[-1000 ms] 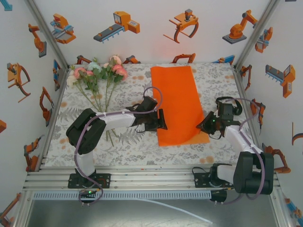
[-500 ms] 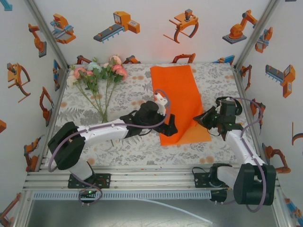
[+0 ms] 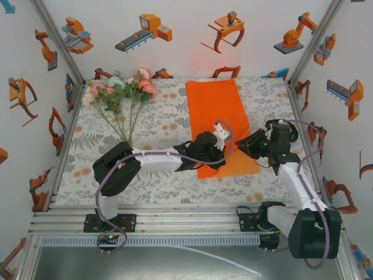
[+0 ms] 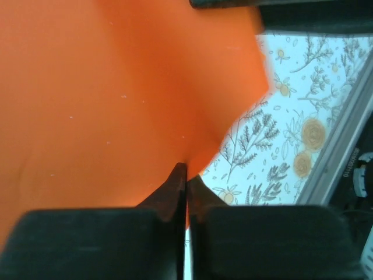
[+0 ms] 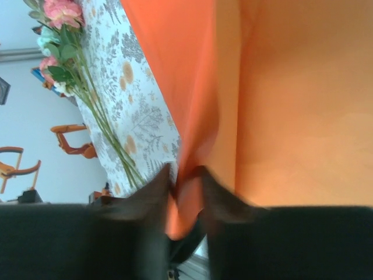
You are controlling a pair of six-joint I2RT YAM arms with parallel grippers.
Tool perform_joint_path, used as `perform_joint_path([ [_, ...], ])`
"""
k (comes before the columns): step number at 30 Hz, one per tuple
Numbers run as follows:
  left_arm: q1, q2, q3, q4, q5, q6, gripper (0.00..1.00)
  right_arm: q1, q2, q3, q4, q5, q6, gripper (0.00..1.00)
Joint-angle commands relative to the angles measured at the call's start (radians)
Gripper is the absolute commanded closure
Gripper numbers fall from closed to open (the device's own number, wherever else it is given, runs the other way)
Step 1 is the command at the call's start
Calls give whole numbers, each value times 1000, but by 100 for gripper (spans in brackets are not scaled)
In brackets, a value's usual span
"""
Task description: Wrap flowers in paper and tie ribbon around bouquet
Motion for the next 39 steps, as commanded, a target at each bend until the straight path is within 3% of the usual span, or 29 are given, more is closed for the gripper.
perform_joint_path([
  [1,23,-85,-18,16,-79,-73,100,4,-16,78,-95,86,-70,47],
  [4,66,-141,-92,-22,-240,-195,100,0,-45,66,-121,182,-77,39],
  [6,106,-158,-146,-7,-244,-257,100,-2,-37,52,-116,200,-77,40],
  [12,132,-214,-245,103,-231,-315,100,6,100,10,-22,126,-92,87],
  [14,132,-227,-255,98,-256,-328,100,19,169,10,13,117,-107,96],
  [19,133,-294,-318,85,-361,-358,100,26,319,-8,70,199,-120,100],
  [23,140,-363,-354,-15,-476,-396,100,26,388,-30,116,216,-119,100],
  [28,191,-420,-422,-82,-539,-422,100,26,419,-35,51,276,-94,100],
  [35,285,-529,-506,-319,-664,-559,100,26,230,-153,-17,368,-15,100],
  [39,341,-556,-548,-384,-649,-584,99,26,113,-221,-53,374,17,100],
])
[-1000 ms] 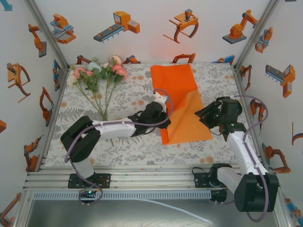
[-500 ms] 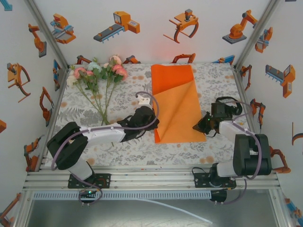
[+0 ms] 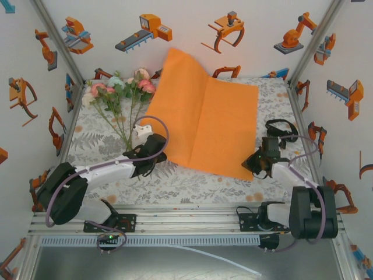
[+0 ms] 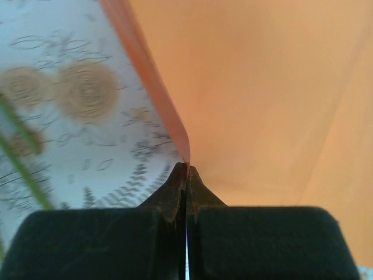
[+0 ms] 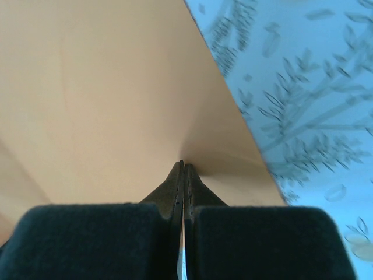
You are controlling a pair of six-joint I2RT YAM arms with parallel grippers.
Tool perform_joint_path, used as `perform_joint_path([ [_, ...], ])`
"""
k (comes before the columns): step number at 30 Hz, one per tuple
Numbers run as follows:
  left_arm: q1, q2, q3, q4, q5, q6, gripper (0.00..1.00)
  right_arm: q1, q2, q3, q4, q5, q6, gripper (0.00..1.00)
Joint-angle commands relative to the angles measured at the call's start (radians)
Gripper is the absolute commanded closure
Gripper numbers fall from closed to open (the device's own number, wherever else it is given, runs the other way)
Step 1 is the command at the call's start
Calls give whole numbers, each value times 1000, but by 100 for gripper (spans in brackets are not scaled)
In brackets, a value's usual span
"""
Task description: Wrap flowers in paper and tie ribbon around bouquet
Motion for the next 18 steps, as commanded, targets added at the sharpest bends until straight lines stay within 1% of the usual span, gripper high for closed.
perform_joint_path([
  [1,37,-33,-27,-135,-35,-68,96,4,-61,-46,-98,61,34,100],
  [3,47,-41,-33,-137,-18,-63,83,3,-88,-41,-106,28,22,100],
  [4,47,-52,-32,-138,-19,-56,75,3,-99,-24,-110,-1,-1,100],
  [6,47,-82,-29,-143,-35,-40,59,3,-108,34,-155,-38,-53,91],
  [8,47,-118,-21,-159,-62,-17,49,4,-115,109,-218,-46,-113,86],
  [9,47,-144,-11,-183,-84,-9,46,3,-117,145,-238,-38,-141,84],
  [11,47,-196,12,-234,-118,-3,44,3,-113,189,-231,-35,-190,82],
  [14,41,-269,34,-275,-137,-10,44,4,-51,259,-204,-34,-237,80],
  [15,38,-285,25,-241,-112,-21,47,4,-15,285,-189,-34,-247,80],
  [17,39,-273,-4,-84,0,-14,52,4,71,329,-138,-39,-259,81],
  [18,38,-238,0,-4,64,-8,55,3,128,357,-116,-43,-264,83],
])
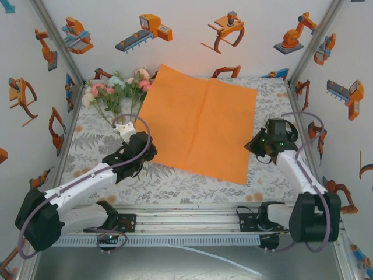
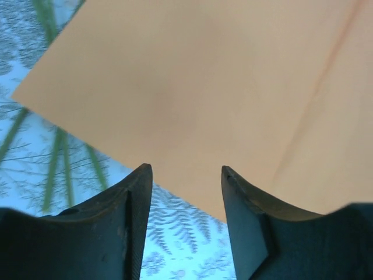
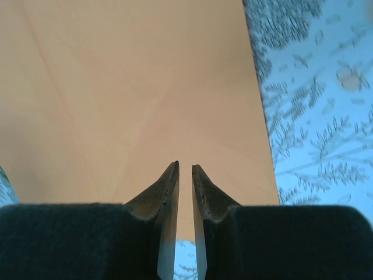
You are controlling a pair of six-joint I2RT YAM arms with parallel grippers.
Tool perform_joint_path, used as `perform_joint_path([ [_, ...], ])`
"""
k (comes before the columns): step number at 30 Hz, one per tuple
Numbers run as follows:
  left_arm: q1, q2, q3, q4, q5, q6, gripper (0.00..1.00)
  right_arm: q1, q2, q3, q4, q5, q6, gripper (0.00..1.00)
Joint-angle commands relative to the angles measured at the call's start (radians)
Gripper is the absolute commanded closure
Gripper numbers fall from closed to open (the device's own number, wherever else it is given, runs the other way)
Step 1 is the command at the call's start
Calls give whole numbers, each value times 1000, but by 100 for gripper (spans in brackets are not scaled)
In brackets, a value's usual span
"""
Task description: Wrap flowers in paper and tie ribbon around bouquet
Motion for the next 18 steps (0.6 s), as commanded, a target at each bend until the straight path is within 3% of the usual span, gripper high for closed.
perform_joint_path([
  [1,-4,89,24,169,158,18,60,3,163,89,44,-12,-65,88],
  [3,-5,200,114,110,191,15,73,3,279,168,23,6,-71,100],
  [7,4,415,267,6,262,63,87,3,472,274,16,11,-71,100],
  [12,17,557,346,-31,306,86,89,3,569,309,-15,12,-45,100],
  [18,52,657,353,-2,371,98,89,3,492,168,8,83,8,100],
])
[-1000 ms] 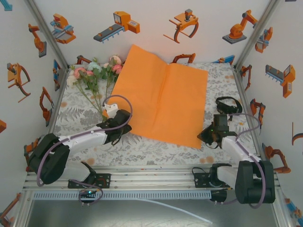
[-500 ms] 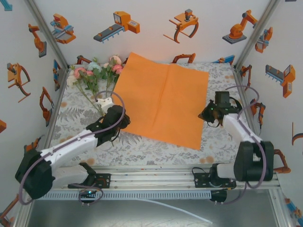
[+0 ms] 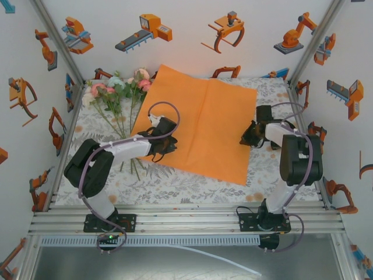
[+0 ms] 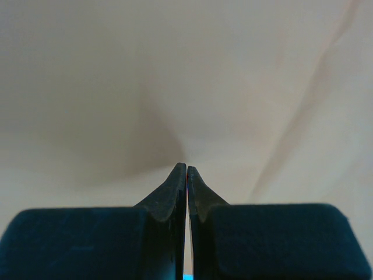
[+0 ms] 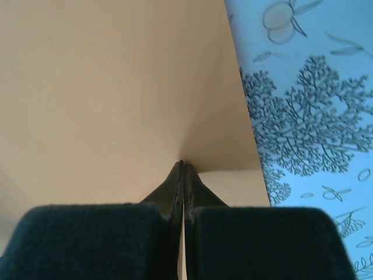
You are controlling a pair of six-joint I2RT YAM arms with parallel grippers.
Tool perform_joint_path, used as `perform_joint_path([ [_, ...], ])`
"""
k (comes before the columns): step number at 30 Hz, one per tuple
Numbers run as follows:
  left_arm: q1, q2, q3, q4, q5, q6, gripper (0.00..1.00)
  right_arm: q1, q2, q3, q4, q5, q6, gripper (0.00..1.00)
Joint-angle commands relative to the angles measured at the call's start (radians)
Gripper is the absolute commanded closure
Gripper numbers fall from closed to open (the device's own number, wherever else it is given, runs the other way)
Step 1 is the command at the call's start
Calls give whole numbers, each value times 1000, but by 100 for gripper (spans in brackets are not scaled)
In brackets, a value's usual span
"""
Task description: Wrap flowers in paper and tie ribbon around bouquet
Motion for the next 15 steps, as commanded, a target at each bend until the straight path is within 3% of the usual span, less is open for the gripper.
perform_joint_path([
  [1,26,44,25,-15,61,35,89,3,-57,-98,-56,82,43,100],
  [8,108,149,69,-9,90,107,89,50,-352,-411,-7,48,171,100],
  [11,145,173,77,7,91,130,87,126,-497,-489,-55,77,213,100],
  [15,169,144,73,32,113,167,83,155,-603,-485,-108,-18,204,100],
])
